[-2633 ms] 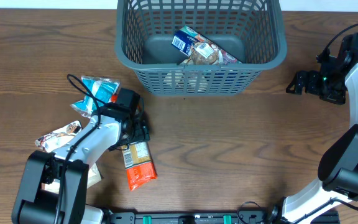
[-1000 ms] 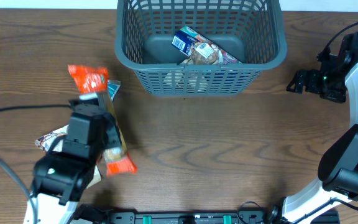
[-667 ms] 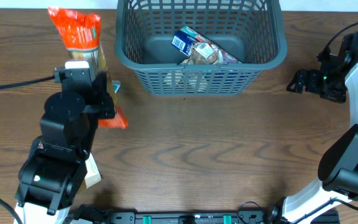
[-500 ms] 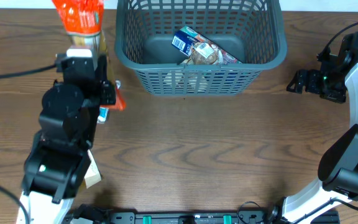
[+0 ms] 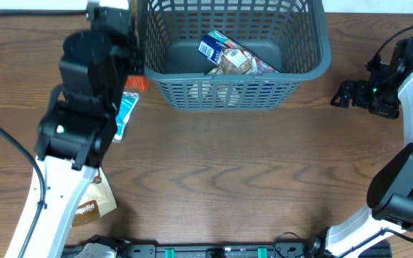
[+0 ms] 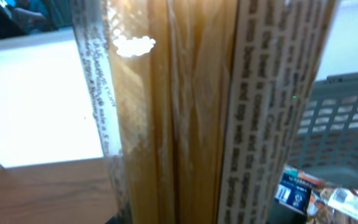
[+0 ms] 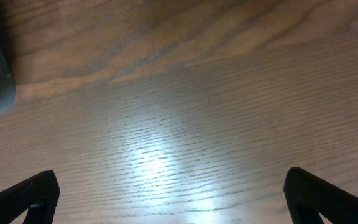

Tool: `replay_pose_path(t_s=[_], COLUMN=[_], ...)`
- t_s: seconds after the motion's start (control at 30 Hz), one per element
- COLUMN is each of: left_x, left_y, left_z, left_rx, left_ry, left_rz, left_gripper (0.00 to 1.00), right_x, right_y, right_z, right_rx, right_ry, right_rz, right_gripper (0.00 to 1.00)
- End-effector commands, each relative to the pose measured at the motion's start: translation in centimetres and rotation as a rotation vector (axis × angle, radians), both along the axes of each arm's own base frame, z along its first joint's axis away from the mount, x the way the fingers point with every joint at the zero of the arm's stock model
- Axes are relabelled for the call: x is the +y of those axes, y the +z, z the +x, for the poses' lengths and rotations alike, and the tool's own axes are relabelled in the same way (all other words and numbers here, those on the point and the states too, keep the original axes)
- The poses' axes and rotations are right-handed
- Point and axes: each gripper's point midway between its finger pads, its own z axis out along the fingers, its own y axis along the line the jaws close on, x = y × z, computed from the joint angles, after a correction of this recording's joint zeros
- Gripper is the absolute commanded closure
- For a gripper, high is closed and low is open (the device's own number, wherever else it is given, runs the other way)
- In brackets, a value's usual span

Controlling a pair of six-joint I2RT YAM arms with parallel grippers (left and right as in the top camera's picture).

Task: Pack container
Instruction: 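Lift the spaghetti package upright and carry it toward the basket, then lower the spaghetti package into the basket and open the left gripper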

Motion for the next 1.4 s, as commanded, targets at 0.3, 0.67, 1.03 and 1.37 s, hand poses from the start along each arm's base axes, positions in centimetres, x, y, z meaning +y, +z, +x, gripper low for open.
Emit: replay_pose_path(t_s=[0.3, 0.67, 1.03, 1.37], left_x=[-2.3, -3.6, -6.6, -10.0], left_y=[5.7, 6.3, 8.9, 7.7], left_z=[0.4, 0.3, -0.7, 2.0], left_rx=[-0.103, -0.123, -0.228, -0.238], left_ry=[-0.130, -0.208, -0.327, -0.409], left_rz=[0.015, 0.126, 0.256, 0.445], left_gripper=[0.94, 0.94, 0.94, 0.94], right_x=[0.3, 0.3, 0.3, 0.4], right_y=[0.1, 0.1, 0.1, 0.1], right_z=[0.2, 0.2, 0.2, 0.0], right_rx=[-0.010, -0.010, -0.009, -0.002], right_ry=[0.024, 0.024, 0.024, 0.024], right_rz=[-0.006, -0.006, -0.006, -0.003], right_gripper=[0.01, 0.01, 0.01, 0.01])
